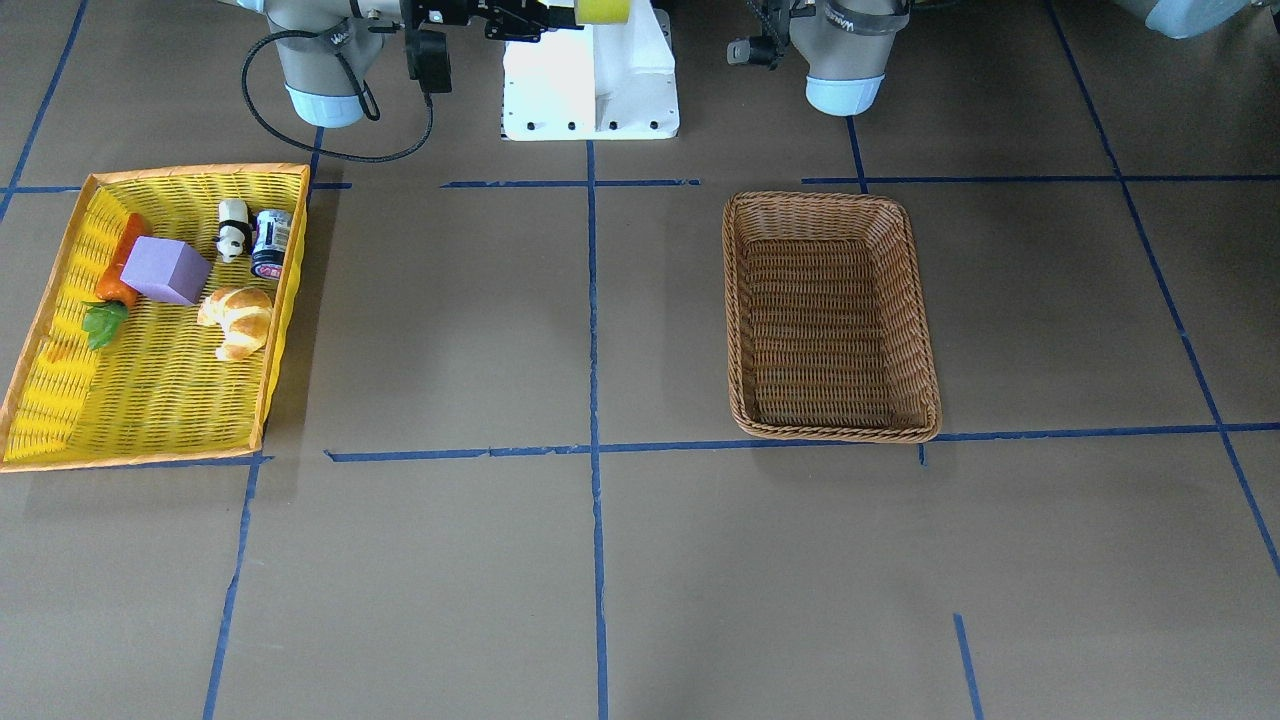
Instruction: Move tape to another basket
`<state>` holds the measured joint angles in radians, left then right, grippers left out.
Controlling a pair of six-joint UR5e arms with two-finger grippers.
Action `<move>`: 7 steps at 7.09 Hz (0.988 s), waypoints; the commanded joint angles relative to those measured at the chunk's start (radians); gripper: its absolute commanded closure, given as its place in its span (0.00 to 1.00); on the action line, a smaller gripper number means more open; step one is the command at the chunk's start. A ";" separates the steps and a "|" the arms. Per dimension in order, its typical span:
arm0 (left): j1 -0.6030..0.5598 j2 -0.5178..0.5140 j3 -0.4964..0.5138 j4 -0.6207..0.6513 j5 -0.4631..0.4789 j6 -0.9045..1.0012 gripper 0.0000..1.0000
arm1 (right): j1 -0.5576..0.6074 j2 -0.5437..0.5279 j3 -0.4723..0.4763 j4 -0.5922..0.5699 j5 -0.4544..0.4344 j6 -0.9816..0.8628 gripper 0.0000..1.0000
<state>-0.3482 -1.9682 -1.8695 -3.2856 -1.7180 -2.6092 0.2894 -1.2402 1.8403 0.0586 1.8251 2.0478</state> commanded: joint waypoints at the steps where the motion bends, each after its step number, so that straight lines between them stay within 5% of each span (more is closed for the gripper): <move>1: -0.009 0.012 -0.017 -0.003 -0.006 0.001 0.99 | 0.001 -0.005 0.000 0.001 -0.006 -0.001 0.09; 2: -0.040 0.015 -0.017 -0.005 -0.015 0.001 0.99 | 0.002 -0.005 0.001 0.001 -0.007 -0.001 0.01; 6: -0.234 0.077 0.034 -0.003 -0.132 0.044 0.99 | 0.048 -0.011 0.001 -0.006 -0.010 -0.003 0.00; 7: -0.314 0.074 0.074 0.033 -0.237 0.044 0.99 | 0.088 -0.019 0.001 -0.026 -0.003 -0.036 0.00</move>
<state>-0.5810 -1.8935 -1.8365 -3.2806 -1.8639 -2.5678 0.3372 -1.2523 1.8407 0.0492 1.8164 2.0362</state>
